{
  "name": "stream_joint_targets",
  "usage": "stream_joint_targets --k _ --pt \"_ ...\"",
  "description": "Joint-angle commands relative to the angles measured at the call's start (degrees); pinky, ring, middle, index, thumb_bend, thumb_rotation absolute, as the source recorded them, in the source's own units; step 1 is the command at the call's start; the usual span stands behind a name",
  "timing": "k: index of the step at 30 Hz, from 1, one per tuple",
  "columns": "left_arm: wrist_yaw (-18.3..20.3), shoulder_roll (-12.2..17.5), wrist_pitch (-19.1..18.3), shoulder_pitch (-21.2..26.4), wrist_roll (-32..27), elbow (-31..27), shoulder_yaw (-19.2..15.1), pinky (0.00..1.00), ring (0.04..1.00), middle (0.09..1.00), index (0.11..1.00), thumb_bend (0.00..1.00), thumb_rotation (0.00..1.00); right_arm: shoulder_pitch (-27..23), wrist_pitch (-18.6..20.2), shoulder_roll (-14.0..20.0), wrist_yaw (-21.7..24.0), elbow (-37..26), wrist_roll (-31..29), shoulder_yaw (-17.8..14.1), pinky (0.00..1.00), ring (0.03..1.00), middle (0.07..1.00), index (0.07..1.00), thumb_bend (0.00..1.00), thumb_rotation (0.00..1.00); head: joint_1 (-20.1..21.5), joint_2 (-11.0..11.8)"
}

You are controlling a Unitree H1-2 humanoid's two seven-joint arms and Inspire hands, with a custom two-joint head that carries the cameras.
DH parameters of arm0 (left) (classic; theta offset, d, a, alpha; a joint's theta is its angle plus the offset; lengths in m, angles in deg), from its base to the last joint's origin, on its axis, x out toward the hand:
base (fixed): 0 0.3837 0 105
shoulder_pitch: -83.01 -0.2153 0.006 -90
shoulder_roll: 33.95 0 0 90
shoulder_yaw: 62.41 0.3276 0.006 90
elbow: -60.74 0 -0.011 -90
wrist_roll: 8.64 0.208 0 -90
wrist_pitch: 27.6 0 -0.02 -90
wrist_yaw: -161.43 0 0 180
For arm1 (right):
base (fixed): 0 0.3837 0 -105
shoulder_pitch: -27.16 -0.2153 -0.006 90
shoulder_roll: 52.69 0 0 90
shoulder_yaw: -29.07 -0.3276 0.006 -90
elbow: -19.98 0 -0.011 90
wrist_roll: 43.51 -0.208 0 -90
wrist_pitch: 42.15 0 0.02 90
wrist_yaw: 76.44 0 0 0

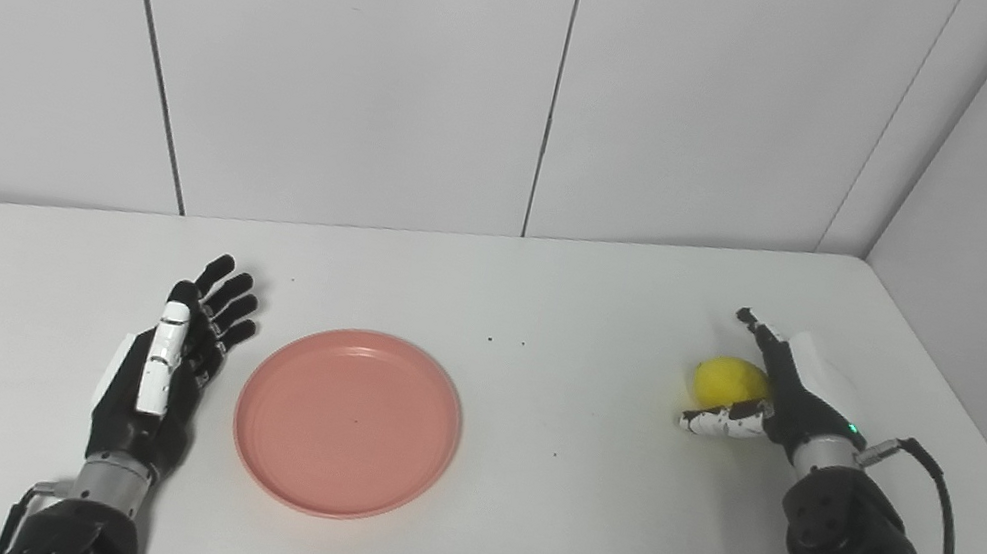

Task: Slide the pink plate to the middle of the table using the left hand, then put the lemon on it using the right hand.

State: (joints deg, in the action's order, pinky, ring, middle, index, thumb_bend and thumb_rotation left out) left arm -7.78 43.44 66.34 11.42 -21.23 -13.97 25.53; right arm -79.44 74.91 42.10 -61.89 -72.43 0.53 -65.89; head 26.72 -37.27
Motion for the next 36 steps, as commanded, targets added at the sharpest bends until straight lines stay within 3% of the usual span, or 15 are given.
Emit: stream_joint_targets --k 1,3,4,5,8,9,11,14,20,21,24,25,29,36 --pt "0.3 0.2 0.3 0.4 -0.3 -1.0 -0.2 0.90 0.905 0.909 0.901 0.53 1.00 -2.0 -0.2 1.3 -0.4 -1.1 1.4 0.3 0.75 0.860 0.901 0.888 0.85 0.05 0.0 -0.2" --pt "0.5 0.2 0.0 0.4 -0.5 -1.2 -0.1 0.90 0.910 0.914 0.904 0.52 1.00 -2.2 -0.2 1.4 0.7 -0.8 2.9 0.6 0.75 0.857 0.897 0.886 0.85 0.04 -0.1 -0.2" --pt "0.5 0.2 0.0 0.4 -0.5 -1.2 -0.1 0.91 0.910 0.914 0.903 0.52 1.00 -2.4 -0.2 1.4 1.3 -0.4 4.1 0.7 0.55 0.692 0.783 0.877 0.84 0.03 -0.1 -0.2" --pt "0.5 0.2 -0.1 0.4 -0.5 -1.3 -0.1 0.91 0.910 0.913 0.901 0.52 1.00 -2.6 -0.2 1.2 2.1 -0.1 5.6 0.6 0.48 0.639 0.746 0.872 0.84 0.03 -0.3 -0.1" --pt "0.6 0.2 -0.3 0.3 -0.5 -1.6 -0.1 0.91 0.914 0.917 0.906 0.52 1.00 -3.3 -0.2 0.5 4.1 0.8 8.8 -0.1 0.46 0.640 0.737 0.866 0.84 0.04 -0.4 -0.3" --pt "0.4 0.2 -0.4 0.3 -0.4 -1.7 -0.1 0.90 0.912 0.916 0.904 0.52 1.00 -3.6 -0.2 0.4 4.6 1.2 9.8 -0.3 0.33 0.486 0.587 0.862 0.74 0.02 -0.2 -0.4" --pt "0.2 0.1 -0.4 0.2 -0.2 -1.9 -0.1 0.90 0.909 0.914 0.900 0.52 1.00 -4.1 -0.2 0.2 5.3 1.9 11.6 -0.4 0.28 0.424 0.518 0.861 0.63 0.01 -0.4 -0.3" --pt "0.1 -0.2 -0.6 0.2 -0.3 -2.2 0.0 0.90 0.907 0.913 0.901 0.51 1.00 -4.9 -0.1 -0.1 6.4 3.2 14.5 -0.6 0.14 0.214 0.473 0.806 0.58 0.00 -0.6 -0.5" --pt "-0.5 -0.7 -0.3 0.1 0.2 -2.4 0.1 0.89 0.901 0.903 0.889 0.50 1.00 -5.5 -0.2 -0.4 5.2 5.1 17.0 -0.9 0.15 0.252 0.475 0.700 0.56 0.00 -0.9 -0.7" --pt "-0.5 -0.7 -0.3 0.1 0.2 -2.4 0.1 0.89 0.904 0.903 0.888 0.50 1.00 -5.5 -0.2 -0.5 4.7 5.4 17.0 -1.0 0.17 0.366 0.482 0.669 0.54 0.00 -0.9 -0.7" --pt "-0.9 -1.0 -0.6 0.1 0.3 -2.5 0.0 0.89 0.902 0.900 0.883 0.51 1.00 -5.2 -0.2 -0.1 1.9 5.8 15.6 -0.6 0.20 0.438 0.488 0.626 0.53 0.00 -1.3 -0.4" --pt "-1.0 -1.1 -0.5 0.0 0.5 -2.5 0.1 0.89 0.902 0.899 0.882 0.51 1.00 -5.1 -0.2 -0.1 1.0 5.8 14.9 -0.6 0.23 0.446 0.490 0.605 0.53 0.00 -1.3 -0.5" --pt "-1.5 -1.6 -0.6 -0.2 0.9 -2.9 0.2 0.88 0.902 0.896 0.879 0.50 1.00 -4.1 -0.7 0.0 -3.7 5.1 11.5 -0.9 0.18 0.445 0.487 0.586 0.53 0.00 -3.3 -0.6" --pt "-2.5 -2.3 -1.1 -0.9 2.1 -4.2 0.9 0.88 0.901 0.893 0.874 0.47 1.00 -1.9 -3.1 -1.1 -12.3 -0.5 4.0 -0.9 0.27 0.399 0.516 0.579 0.52 0.00 -5.1 -0.6"
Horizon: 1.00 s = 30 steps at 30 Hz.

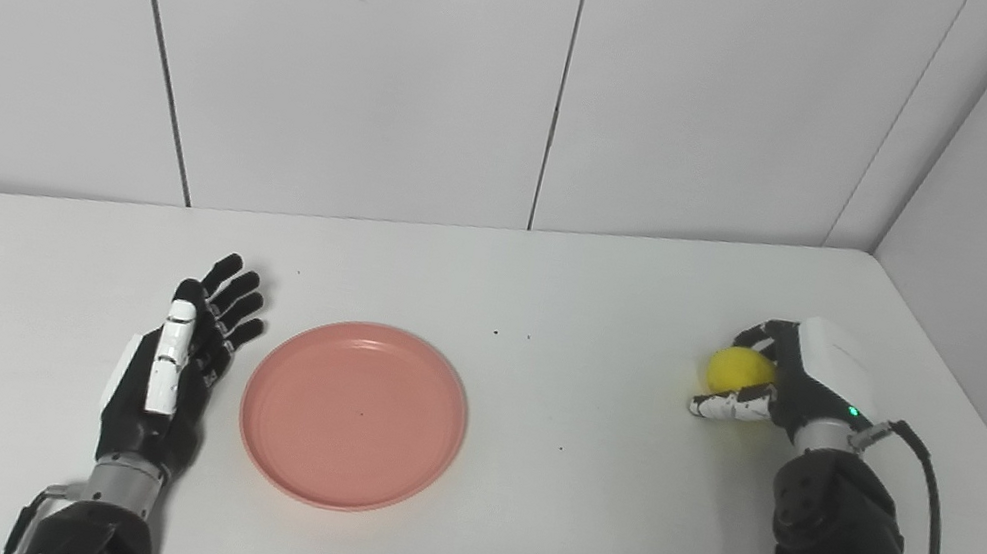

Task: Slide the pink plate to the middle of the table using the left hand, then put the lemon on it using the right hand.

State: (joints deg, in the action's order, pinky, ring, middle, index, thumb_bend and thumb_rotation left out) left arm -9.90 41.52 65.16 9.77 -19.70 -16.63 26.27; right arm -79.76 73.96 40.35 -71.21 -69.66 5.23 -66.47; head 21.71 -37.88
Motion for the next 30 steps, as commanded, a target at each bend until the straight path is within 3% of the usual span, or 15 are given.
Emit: stream_joint_targets --k 1,9,22,30 --pt "-0.4 -0.4 0.1 0.7 0.7 -1.6 0.3 0.88 0.900 0.892 0.874 0.47 1.00 -1.5 -2.2 0.4 -3.6 -4.3 -1.2 0.0 0.27 0.397 0.518 0.581 0.52 0.00 -0.2 0.0" --pt "-1.0 -0.8 -1.3 0.4 1.7 -2.6 0.9 0.88 0.900 0.893 0.876 0.48 1.00 -2.4 -3.6 -3.0 -8.6 -10.3 -5.0 2.6 0.18 0.444 0.485 0.589 0.53 0.00 -1.6 0.2" --pt "-1.5 -2.0 -1.8 -0.5 5.0 -4.3 3.7 0.89 0.918 0.915 0.905 0.49 1.00 -3.4 -8.4 -10.4 -9.2 -14.8 -12.4 9.7 0.14 0.443 0.485 0.580 0.53 0.00 -9.9 0.2" --pt "-4.2 -3.2 -1.4 -0.6 8.5 -4.1 4.3 0.89 0.909 0.910 0.900 0.50 1.00 -4.7 -12.2 -13.0 -7.4 -12.0 -15.6 16.1 0.17 0.443 0.488 0.570 0.53 0.00 -13.4 0.3"
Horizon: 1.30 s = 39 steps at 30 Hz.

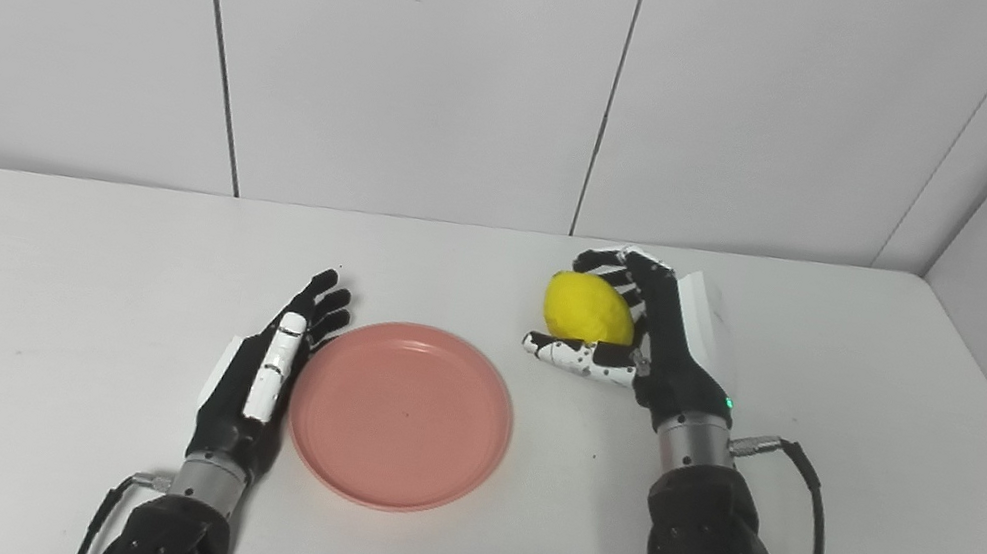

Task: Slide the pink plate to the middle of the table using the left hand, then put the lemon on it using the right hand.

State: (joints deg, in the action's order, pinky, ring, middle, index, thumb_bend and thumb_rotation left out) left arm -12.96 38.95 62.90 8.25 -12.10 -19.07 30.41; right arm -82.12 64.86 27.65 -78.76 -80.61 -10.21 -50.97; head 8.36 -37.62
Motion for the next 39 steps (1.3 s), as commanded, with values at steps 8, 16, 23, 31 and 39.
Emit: stream_joint_targets --k 8,16,23,31,39 --pt "-2.2 -0.9 1.9 1.2 3.3 -0.9 0.6 0.89 0.911 0.914 0.907 0.49 1.00 -4.4 -3.8 -1.9 2.7 1.1 -0.4 6.0 0.15 0.443 0.482 0.571 0.53 0.00 -1.3 -0.1" --pt "-3.6 -1.5 2.9 1.4 4.9 -0.3 0.9 0.88 0.905 0.912 0.901 0.48 1.00 -6.0 -4.8 -3.0 4.5 3.6 -0.4 9.8 0.15 0.443 0.478 0.576 0.53 0.00 -3.4 -0.3" --pt "-5.7 -2.3 2.8 1.6 7.3 -0.2 1.7 0.88 0.904 0.907 0.895 0.48 1.00 -7.0 -4.6 -2.9 6.8 6.0 -0.2 12.5 0.13 0.401 0.485 0.576 0.52 0.00 -5.7 -0.6" --pt "-7.8 -2.5 2.4 1.7 10.6 -0.1 2.5 0.91 0.918 0.910 0.900 0.49 1.00 -6.8 -8.3 -2.1 4.2 10.6 3.2 15.0 0.14 0.384 0.493 0.593 0.52 0.00 -6.5 -0.5" --pt "-7.1 -3.1 2.3 1.5 7.5 -0.4 1.4 0.91 0.924 0.920 0.913 0.49 1.00 -5.9 -11.7 -1.7 0.3 14.8 6.4 15.7 0.16 0.419 0.486 0.605 0.53 0.00 -6.6 -0.5"
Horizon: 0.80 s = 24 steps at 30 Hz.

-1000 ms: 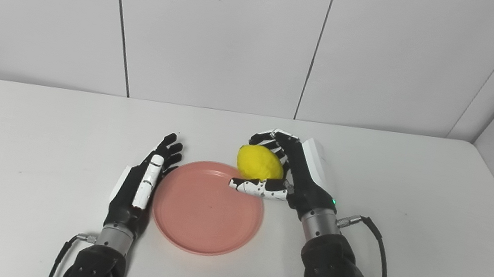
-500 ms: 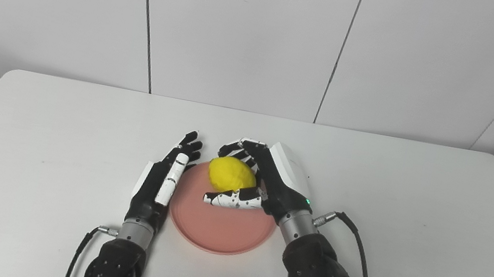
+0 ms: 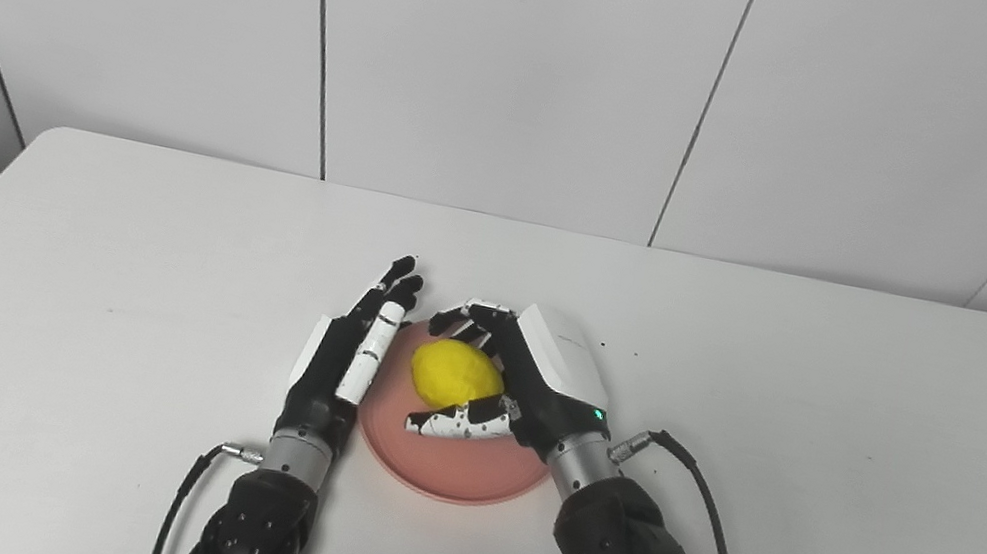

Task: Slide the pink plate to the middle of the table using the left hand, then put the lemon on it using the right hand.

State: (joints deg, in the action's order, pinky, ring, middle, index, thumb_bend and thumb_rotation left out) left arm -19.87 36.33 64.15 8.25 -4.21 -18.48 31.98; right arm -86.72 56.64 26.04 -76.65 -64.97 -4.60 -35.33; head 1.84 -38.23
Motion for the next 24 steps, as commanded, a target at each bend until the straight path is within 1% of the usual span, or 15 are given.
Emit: stream_joint_targets --k 1,2,4,9,10,13,14,16,18,19,20,21,22,23,24 --pt "-0.3 -0.5 1.0 1.4 -0.4 -1.1 -0.2 0.91 0.925 0.921 0.914 0.49 1.00 -1.4 -3.6 0.1 -2.2 -0.4 1.6 0.3 0.16 0.431 0.481 0.607 0.53 0.00 0.0 -0.2" --pt "-0.3 -0.5 1.0 1.4 -0.3 -1.1 -0.2 0.92 0.925 0.920 0.915 0.48 1.00 -1.4 -3.7 0.2 -2.4 -0.1 2.1 0.5 0.16 0.439 0.478 0.608 0.53 0.00 0.0 -0.2" --pt "-0.4 -0.5 0.8 1.4 -0.3 -1.3 -0.3 0.92 0.928 0.923 0.920 0.48 1.00 -1.4 -4.2 0.3 -3.1 0.5 3.0 0.6 0.16 0.401 0.495 0.606 0.52 0.00 0.0 -0.2" --pt "-0.6 -0.7 1.1 1.5 -0.8 -1.2 -0.6 0.94 0.935 0.931 0.928 0.47 1.00 -1.2 -4.0 0.8 -3.1 1.0 4.4 1.0 0.15 0.385 0.498 0.610 0.52 0.00 0.1 -0.4" --pt "-0.6 -0.7 1.0 1.5 -1.0 -1.2 -0.8 0.94 0.934 0.930 0.927 0.47 1.00 -1.2 -3.9 0.8 -3.1 0.9 4.6 1.1 0.15 0.414 0.486 0.610 0.53 0.00 0.2 -0.3" --pt "-0.8 -0.9 0.7 1.6 -1.1 -1.3 -1.1 0.95 0.934 0.930 0.926 0.47 1.00 -1.0 -3.5 0.8 -3.2 0.5 4.9 1.0 0.15 0.388 0.499 0.612 0.52 0.00 0.2 -0.3" --pt "-0.8 -0.9 0.3 1.6 -1.1 -1.4 -1.1 0.95 0.938 0.933 0.929 0.47 1.00 -0.9 -3.2 0.8 -2.9 0.2 5.0 0.9 0.16 0.415 0.488 0.627 0.53 0.00 0.3 -0.5" --pt "-0.6 -0.9 0.1 1.6 -1.2 -1.5 -1.3 0.96 0.940 0.935 0.931 0.47 1.00 -0.7 -2.9 1.0 -2.4 -0.4 5.2 0.9 0.17 0.432 0.481 0.636 0.53 0.00 0.4 -0.4" --pt "-0.4 -0.9 0.2 1.7 -1.4 -1.3 -1.4 0.96 0.945 0.940 0.935 0.47 1.00 -0.5 -3.0 1.2 -2.1 -0.8 5.4 0.9 0.29 0.418 0.521 0.658 0.52 0.00 0.4 -0.3" --pt "-0.3 -0.8 0.3 1.7 -1.4 -1.3 -1.5 0.96 0.944 0.941 0.936 0.47 1.00 -0.5 -3.0 1.3 -1.9 -0.9 5.4 0.9 0.36 0.425 0.524 0.663 0.52 0.00 0.4 -0.3" --pt "-0.3 -0.8 0.4 1.7 -1.4 -1.2 -1.5 0.96 0.944 0.942 0.936 0.47 1.00 -0.5 -3.1 1.4 -1.8 -1.0 5.4 1.0 0.40 0.428 0.526 0.665 0.52 0.00 0.4 -0.3" --pt "-0.3 -0.7 0.5 1.8 -1.3 -1.1 -1.4 0.95 0.944 0.943 0.936 0.47 1.00 -0.4 -4.0 2.0 -1.4 -1.4 5.3 1.3 0.58 0.614 0.656 0.718 0.55 0.08 0.5 -0.4" --pt "-0.3 -0.6 0.6 1.8 -1.3 -1.1 -1.4 0.95 0.944 0.943 0.936 0.47 1.00 -0.4 -4.7 2.3 -1.2 -1.6 5.2 1.6 0.61 0.653 0.683 0.728 0.55 0.10 0.6 -0.4" --pt "-0.2 -0.5 0.8 1.9 -1.4 -0.9 -1.5 0.95 0.944 0.943 0.935 0.47 1.00 -0.2 -5.5 2.5 -1.1 -2.0 4.6 1.6 0.68 0.728 0.737 0.749 0.57 0.14 0.7 -0.3" --pt "-0.1 -0.5 1.0 2.0 -1.6 -0.8 -1.5 0.94 0.945 0.942 0.931 0.46 1.00 0.0 -6.1 2.6 -1.0 -2.3 4.1 1.6 0.72 0.786 0.781 0.778 0.59 0.22 0.7 -0.3"
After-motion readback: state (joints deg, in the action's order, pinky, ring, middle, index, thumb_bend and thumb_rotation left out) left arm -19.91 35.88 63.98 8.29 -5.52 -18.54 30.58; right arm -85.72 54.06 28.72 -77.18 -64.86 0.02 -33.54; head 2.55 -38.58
